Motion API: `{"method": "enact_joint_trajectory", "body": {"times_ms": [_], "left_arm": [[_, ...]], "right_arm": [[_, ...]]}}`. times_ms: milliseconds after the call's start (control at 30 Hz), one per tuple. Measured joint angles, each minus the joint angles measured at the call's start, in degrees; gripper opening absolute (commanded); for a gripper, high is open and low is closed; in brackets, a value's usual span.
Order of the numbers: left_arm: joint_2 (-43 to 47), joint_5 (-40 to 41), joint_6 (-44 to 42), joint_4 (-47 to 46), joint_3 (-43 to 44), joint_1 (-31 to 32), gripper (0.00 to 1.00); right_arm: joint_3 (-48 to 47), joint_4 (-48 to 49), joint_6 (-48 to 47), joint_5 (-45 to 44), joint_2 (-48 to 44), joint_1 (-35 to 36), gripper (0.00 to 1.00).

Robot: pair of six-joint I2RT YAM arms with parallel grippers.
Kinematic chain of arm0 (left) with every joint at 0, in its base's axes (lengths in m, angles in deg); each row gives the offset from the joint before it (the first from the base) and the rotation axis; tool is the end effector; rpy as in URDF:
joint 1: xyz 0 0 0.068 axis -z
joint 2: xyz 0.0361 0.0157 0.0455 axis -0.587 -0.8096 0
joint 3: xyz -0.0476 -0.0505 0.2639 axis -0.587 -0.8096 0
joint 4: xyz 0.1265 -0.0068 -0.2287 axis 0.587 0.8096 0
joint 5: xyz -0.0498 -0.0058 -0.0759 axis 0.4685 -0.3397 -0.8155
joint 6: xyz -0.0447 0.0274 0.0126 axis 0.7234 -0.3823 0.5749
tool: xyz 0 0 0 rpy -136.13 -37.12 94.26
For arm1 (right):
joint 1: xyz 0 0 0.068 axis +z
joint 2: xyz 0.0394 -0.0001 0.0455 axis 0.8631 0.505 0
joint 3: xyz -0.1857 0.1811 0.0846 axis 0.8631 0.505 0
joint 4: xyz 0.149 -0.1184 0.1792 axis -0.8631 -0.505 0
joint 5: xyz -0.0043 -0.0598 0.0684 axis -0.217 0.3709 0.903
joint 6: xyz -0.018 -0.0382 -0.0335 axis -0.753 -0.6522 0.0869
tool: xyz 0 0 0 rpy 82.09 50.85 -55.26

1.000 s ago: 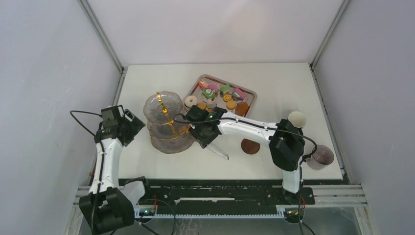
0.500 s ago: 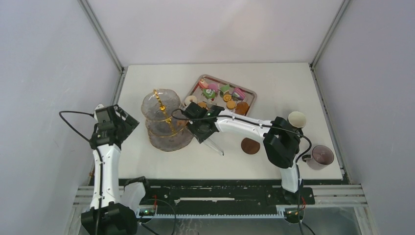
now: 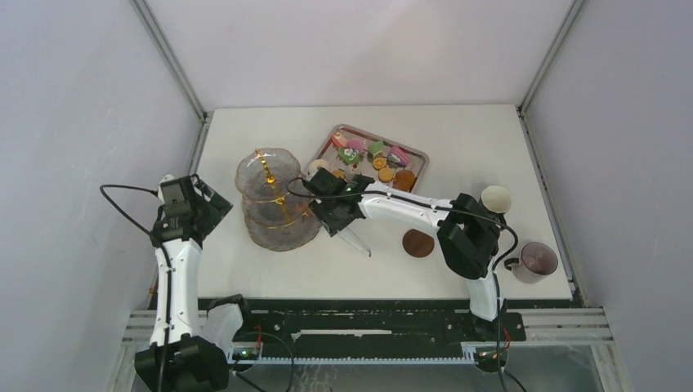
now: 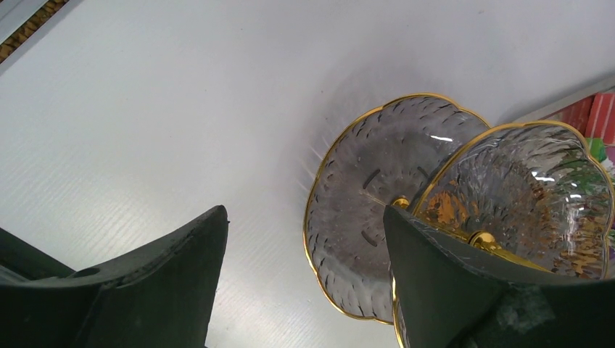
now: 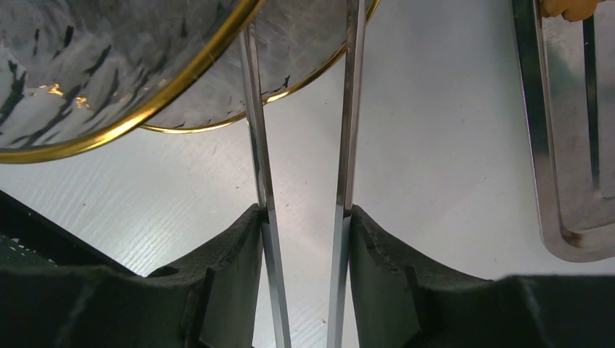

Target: Serve the afternoon tea

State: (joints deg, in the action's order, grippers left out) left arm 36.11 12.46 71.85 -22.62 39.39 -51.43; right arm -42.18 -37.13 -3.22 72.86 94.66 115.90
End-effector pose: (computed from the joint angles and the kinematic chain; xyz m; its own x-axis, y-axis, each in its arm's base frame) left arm 0.1731 0.0517 0.2878 -0.3930 -0.6867 -0.6116 -0.6675 0.6705 -0.3239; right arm 0.2377 0.3494 0.2258 -0.6406 -0.6264 -0.4442 -0.6978 0.7163 -0.0037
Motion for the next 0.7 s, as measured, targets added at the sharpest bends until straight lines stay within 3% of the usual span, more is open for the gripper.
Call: {"method": "enact_joint_trajectory", "body": {"times_ms": [333,700], "left_arm": [[-0.22,-0.22,0.00,0.07,0.02,0.00,0.83],[0.07,-1.55,-0.39,1.16,5.05,0.00,0.83]], "right_arm": [[2.75,0.22,0.11,-0.11,-2.71,0.00,0.40],[12.57,-0.24,0.81,-1.60,-16.33,-0.33,0.27]]}}
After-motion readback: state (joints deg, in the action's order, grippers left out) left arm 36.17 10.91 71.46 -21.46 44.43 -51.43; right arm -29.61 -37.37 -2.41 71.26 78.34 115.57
